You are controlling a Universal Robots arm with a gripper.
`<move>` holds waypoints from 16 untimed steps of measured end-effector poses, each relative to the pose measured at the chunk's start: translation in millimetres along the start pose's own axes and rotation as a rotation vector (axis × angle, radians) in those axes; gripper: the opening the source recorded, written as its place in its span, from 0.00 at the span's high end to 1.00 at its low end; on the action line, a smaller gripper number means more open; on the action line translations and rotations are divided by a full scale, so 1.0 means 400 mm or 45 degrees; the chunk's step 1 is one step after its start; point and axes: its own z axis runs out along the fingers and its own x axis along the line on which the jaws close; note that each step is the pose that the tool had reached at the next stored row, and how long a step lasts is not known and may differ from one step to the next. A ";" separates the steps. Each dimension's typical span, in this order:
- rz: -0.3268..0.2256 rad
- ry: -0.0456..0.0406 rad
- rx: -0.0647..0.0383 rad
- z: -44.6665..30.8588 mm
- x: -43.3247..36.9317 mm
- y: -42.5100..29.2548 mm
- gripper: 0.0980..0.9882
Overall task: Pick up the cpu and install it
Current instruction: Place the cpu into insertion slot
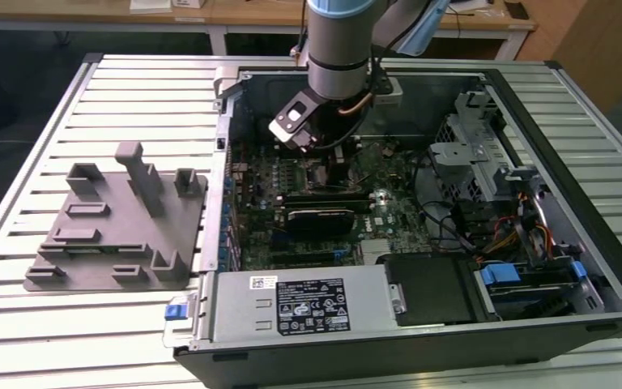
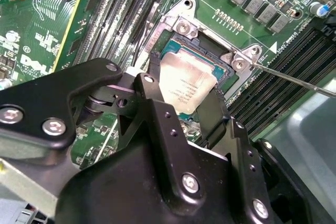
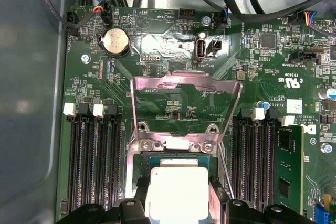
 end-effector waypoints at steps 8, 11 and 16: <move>0.006 0.004 0.000 0.003 0.000 0.000 0.52; 0.007 0.006 -0.001 0.004 0.001 0.000 0.52; 0.008 0.004 0.000 0.003 0.000 0.000 0.43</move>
